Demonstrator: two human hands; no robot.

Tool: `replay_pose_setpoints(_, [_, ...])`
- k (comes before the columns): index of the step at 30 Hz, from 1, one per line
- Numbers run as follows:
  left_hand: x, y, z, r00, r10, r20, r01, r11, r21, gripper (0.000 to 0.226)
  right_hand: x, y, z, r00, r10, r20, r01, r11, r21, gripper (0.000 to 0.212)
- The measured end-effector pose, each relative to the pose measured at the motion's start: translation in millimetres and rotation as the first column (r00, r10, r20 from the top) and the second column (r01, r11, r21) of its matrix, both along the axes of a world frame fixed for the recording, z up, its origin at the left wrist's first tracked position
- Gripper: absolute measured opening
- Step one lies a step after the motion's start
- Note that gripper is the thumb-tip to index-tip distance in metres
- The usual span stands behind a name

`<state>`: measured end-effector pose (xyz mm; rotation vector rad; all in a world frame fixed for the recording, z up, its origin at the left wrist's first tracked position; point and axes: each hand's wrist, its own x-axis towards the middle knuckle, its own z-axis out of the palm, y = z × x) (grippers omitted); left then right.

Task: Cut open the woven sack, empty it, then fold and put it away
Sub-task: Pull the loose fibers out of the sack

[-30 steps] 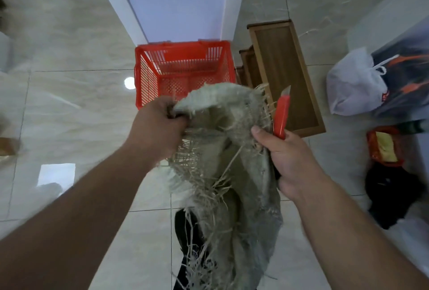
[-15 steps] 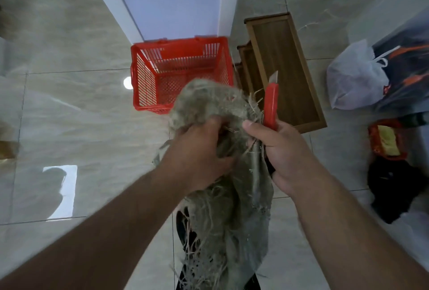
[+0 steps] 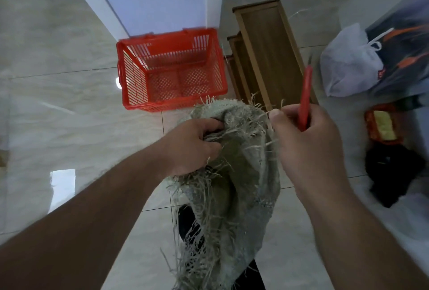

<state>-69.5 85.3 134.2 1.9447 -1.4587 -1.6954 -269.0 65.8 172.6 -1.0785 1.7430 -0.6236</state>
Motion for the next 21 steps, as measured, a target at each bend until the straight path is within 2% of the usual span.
replay_pose_setpoints(1, [-1,0,0,1.0,-0.001,-0.013,0.001,1.0,0.003,0.04,1,8,7,0.994,-0.012,0.113,0.008,0.999,0.035,0.012])
replay_pose_setpoints(3, [-4,-1,0,0.999,-0.004,-0.051,0.004,1.0,0.009,0.037,12,22,10,0.925,-0.078,0.371,-0.019,0.968,0.252,0.012])
replay_pose_setpoints(4, [-5,-2,-1,0.998,-0.005,-0.069,0.006,1.0,0.012,0.035,17,26,2,0.918,-0.077,0.388,-0.051,0.95,0.309,0.014])
replay_pose_setpoints(7, [-6,0,-2,0.994,-0.058,-0.096,0.061,0.998,0.024,0.036,27,24,-29,0.968,-0.104,0.227,0.019,0.938,0.347,0.028])
replay_pose_setpoints(10, [-6,5,-6,0.986,-0.114,-0.122,0.113,0.993,-0.015,0.048,30,12,-48,0.938,-0.207,0.278,0.102,0.931,0.35,0.033])
replay_pose_setpoints(16, [-1,17,-16,0.985,-0.166,-0.04,0.158,0.976,-0.15,0.041,25,-8,-64,0.933,-0.305,0.192,0.221,0.904,0.366,0.025])
replay_pose_setpoints(19, [-3,19,-18,0.985,-0.133,-0.111,0.11,0.975,-0.191,0.036,29,-16,-65,0.936,-0.285,0.206,0.166,0.874,0.457,0.015])
replay_pose_setpoints(21, [-5,16,-16,0.964,0.012,-0.266,-0.05,0.989,-0.14,0.03,30,-18,-62,0.945,-0.213,0.247,0.067,0.867,0.493,0.006])
